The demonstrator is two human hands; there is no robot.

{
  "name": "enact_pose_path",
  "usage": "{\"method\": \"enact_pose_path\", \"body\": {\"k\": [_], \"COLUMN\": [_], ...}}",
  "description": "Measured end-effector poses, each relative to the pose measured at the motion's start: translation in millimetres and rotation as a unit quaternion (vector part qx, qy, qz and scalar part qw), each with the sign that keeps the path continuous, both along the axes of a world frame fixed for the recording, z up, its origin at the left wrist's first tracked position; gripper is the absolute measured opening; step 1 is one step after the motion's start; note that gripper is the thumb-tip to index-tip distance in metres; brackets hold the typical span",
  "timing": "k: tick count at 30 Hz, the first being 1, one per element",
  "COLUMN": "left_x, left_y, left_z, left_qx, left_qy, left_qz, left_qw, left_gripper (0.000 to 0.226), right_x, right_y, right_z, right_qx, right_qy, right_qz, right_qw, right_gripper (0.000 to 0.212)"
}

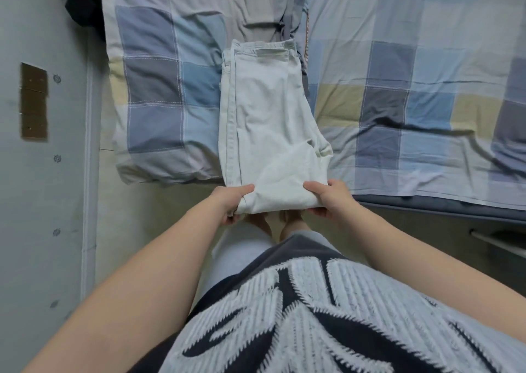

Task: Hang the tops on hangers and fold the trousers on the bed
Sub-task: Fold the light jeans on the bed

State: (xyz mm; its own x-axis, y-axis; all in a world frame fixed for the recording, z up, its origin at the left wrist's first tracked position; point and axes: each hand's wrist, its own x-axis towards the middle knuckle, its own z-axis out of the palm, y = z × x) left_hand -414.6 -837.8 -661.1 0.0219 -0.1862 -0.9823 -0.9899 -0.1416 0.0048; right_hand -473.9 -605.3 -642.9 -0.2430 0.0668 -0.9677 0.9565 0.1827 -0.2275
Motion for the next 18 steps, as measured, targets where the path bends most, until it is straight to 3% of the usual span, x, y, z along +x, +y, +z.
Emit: {"method": "enact_pose_path", "body": {"k": [3,7,9,14,18], "left_x": [-7.8,-42.2,-66.2,-138.7,-201.9], "left_y": [0.2,-8.4,-16.9,-33.9,-49.9], "left_z": [14.0,22.0,22.0,18.4,-2.8], "left_qx": [0.006,-0.031,-0.059,-0.062,-0.06], "left_qy": [0.014,0.089,0.133,0.189,0.216], "left_qz": [0.039,0.085,0.121,0.224,0.249], "left_qw": [0.999,0.992,0.982,0.954,0.942], "left_gripper": [0.028,0.044,0.046,0.013,0.013], "right_x": [-8.9,-43.8,-68.4,-149.6,-219.1], "right_y": [0.5,-8.1,-14.7,-37.1,-59.9], "right_z": [13.8,14.3,11.0,2.1,-18.9], "right_qx": [0.011,0.026,-0.003,-0.046,-0.047], "right_qy": [0.023,0.061,0.066,0.094,0.101], "right_qz": [-0.028,-0.092,-0.11,-0.113,-0.122], "right_qw": [0.999,0.994,0.992,0.988,0.986], "right_gripper": [0.039,0.065,0.058,0.024,0.009]}}
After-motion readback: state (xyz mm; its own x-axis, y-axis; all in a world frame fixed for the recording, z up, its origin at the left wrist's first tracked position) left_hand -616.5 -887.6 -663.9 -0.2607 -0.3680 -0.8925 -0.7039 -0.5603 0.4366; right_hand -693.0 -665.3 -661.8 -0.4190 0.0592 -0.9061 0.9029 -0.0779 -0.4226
